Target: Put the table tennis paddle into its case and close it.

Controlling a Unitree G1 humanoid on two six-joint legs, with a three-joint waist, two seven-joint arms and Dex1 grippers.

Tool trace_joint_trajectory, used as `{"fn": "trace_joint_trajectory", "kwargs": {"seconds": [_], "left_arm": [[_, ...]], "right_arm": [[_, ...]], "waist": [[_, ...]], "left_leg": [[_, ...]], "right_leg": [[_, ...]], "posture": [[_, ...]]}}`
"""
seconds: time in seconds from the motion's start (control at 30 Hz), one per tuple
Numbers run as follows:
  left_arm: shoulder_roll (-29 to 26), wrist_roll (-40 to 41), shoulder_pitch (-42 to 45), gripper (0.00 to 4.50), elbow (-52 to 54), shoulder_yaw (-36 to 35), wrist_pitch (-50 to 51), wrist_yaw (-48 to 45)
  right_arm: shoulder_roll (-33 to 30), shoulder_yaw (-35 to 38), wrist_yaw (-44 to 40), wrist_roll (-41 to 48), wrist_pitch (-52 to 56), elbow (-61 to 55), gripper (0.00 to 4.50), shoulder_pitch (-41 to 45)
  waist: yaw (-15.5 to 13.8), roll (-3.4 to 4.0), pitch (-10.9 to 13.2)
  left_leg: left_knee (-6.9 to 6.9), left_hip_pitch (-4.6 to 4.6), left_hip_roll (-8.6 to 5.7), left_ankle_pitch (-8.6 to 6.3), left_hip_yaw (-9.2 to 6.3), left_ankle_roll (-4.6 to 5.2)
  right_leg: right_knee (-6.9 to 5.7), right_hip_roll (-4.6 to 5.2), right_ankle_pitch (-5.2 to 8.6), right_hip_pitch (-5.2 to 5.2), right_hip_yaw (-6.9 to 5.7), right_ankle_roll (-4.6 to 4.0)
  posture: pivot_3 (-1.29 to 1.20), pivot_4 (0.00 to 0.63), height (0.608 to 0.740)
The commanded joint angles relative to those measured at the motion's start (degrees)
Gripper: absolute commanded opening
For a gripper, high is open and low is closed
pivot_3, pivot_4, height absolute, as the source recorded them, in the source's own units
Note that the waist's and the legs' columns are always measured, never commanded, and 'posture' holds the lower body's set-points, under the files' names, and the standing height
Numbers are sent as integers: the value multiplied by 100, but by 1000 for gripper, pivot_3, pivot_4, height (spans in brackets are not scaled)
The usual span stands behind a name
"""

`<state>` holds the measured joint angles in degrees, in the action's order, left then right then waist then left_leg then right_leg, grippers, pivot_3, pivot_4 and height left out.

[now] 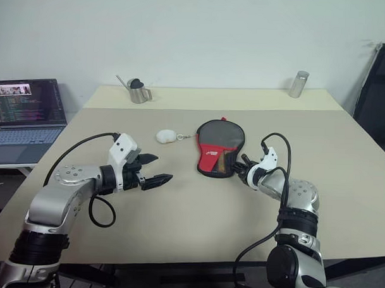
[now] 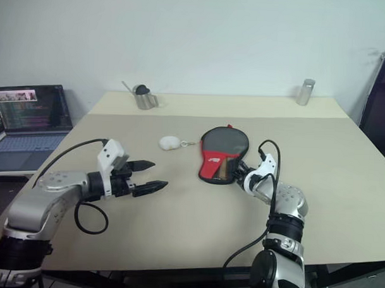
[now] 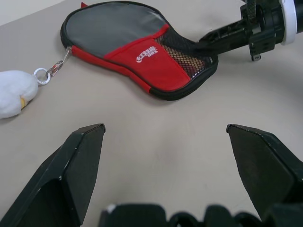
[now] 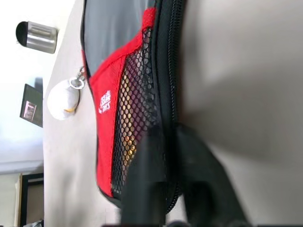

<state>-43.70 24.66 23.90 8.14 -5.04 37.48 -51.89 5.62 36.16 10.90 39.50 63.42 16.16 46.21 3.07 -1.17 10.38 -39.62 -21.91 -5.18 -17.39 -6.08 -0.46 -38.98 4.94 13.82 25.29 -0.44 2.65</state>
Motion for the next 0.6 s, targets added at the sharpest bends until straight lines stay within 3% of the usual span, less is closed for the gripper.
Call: {"fn": "trace_joint_trajectory", "kwargs": {"seconds": [0.03,0.3,0.6], "left_arm": [[-36,-47,132,4500,-6,-41,-153,23],[-21,-100,166,4500,-97,0,-226,2],[-21,-189,194,4500,-251,118,-355,-75]], "right_arm": [[17,-134,-9,129,-36,-7,12,-6],[-14,-214,21,177,23,-70,12,-30],[-360,-222,-44,914,2261,-1583,12,-190]], "waist": [[1,0,0],[3,0,0],[-4,1,1]], "left_leg": [[0,0,0,0,0,0],[1,1,0,0,0,0],[17,-2,2,0,-1,1]], "right_leg": [[0,0,0,0,0,0],[0,0,0,0,0,0],[11,0,1,2,0,0]], "posture": [[0,150,740],[0,150,740],[0,150,740]]}}
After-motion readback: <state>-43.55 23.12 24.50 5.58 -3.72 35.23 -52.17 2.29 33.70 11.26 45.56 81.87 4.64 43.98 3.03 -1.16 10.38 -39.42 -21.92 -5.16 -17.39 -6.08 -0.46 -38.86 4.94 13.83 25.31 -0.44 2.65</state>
